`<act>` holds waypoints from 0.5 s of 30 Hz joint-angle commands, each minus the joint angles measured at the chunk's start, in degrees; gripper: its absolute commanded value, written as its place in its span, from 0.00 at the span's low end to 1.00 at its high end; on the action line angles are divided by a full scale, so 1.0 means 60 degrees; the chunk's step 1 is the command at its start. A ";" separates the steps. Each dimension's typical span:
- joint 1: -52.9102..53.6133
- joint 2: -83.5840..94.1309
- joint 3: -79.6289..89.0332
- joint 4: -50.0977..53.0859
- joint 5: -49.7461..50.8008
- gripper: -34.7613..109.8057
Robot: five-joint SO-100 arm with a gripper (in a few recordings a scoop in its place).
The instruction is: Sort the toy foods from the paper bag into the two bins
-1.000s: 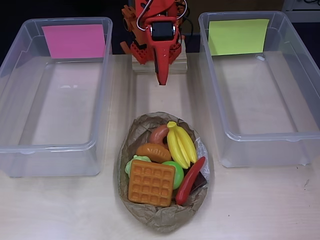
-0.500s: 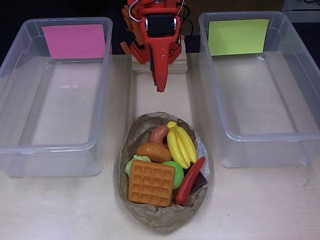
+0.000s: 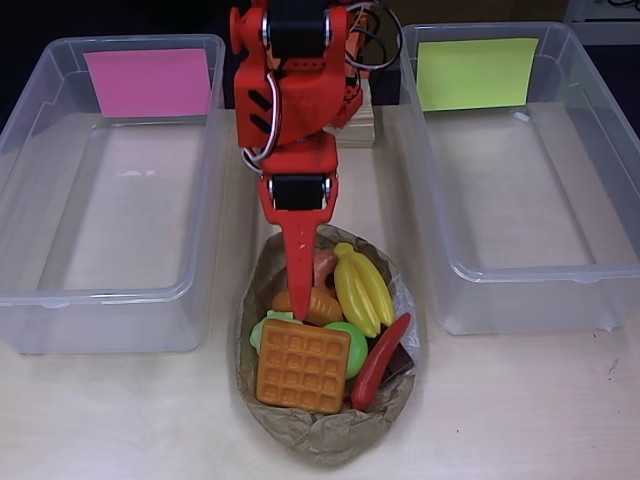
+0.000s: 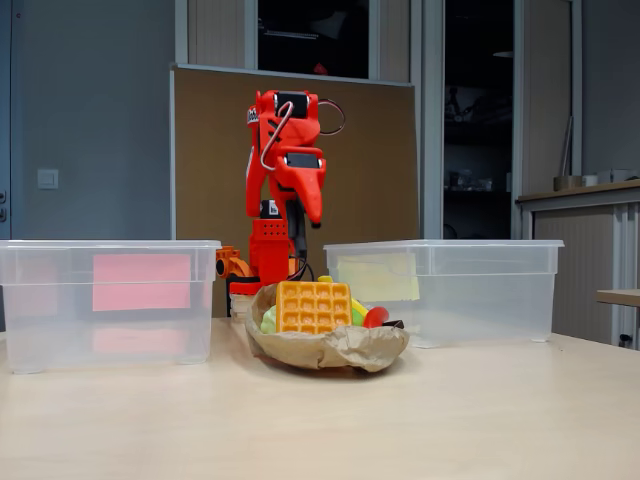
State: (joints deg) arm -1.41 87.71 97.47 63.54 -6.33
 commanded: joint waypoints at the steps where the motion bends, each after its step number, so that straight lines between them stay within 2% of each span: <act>1: -0.0073 -0.1055 -0.1216 0.0161 0.0439 0.52; 7: -0.0176 -0.2798 -0.2930 0.0205 0.0791 0.49; 15: -0.0176 -0.3354 -0.3325 0.0205 0.0996 0.46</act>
State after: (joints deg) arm -1.67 66.45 79.10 63.72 -0.35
